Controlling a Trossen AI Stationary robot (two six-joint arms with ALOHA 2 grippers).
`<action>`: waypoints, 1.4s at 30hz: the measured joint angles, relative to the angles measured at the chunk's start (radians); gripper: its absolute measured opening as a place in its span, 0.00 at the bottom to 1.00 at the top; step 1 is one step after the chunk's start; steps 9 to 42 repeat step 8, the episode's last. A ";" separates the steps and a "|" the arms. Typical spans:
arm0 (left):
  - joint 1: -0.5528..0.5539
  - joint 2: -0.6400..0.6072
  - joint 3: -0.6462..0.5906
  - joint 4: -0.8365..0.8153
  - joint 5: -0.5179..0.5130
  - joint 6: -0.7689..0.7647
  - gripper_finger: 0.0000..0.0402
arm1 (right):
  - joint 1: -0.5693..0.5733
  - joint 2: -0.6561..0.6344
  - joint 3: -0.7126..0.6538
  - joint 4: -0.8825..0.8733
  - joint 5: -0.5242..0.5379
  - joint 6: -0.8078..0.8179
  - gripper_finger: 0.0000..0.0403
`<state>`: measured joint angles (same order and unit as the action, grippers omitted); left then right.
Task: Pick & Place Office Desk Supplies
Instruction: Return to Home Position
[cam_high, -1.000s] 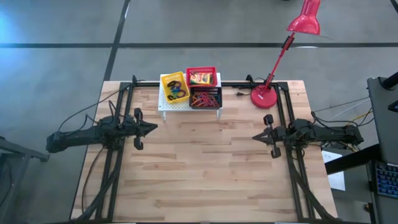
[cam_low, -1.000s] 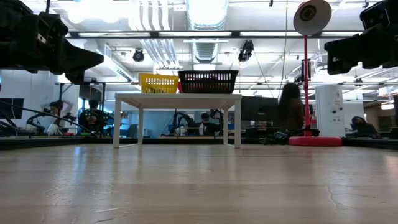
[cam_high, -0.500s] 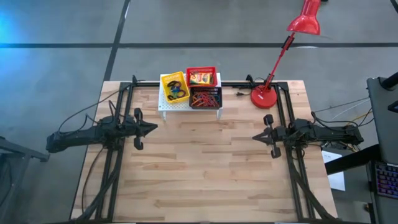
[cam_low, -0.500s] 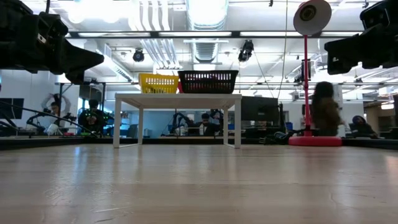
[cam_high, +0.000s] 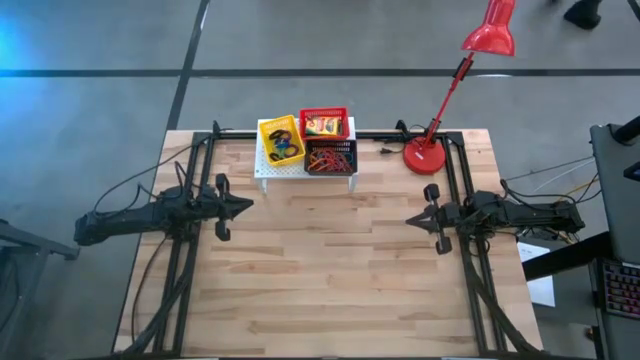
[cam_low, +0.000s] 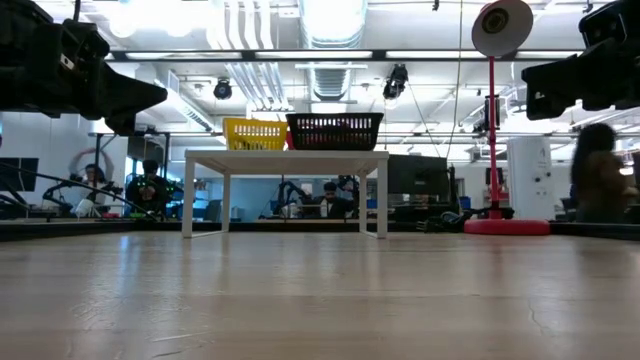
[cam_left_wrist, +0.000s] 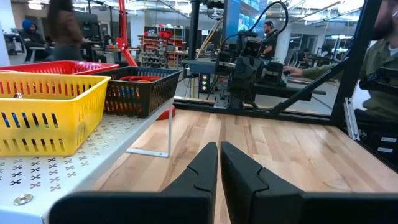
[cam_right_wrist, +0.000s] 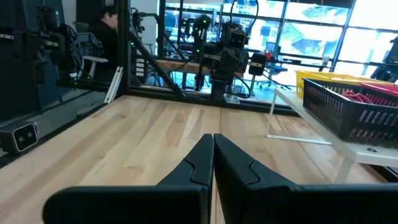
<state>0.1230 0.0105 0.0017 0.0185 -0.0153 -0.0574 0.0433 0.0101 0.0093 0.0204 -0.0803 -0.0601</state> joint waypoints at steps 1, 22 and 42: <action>0.000 0.000 0.000 0.000 0.000 0.000 0.07 | 0.000 0.000 0.000 0.000 0.000 0.000 0.02; 0.000 0.000 0.000 0.000 0.000 0.000 0.07 | 0.000 0.000 0.000 0.000 0.000 -0.002 0.02; 0.000 0.000 0.000 0.000 0.000 0.000 0.07 | 0.000 0.000 0.000 0.000 0.000 -0.002 0.02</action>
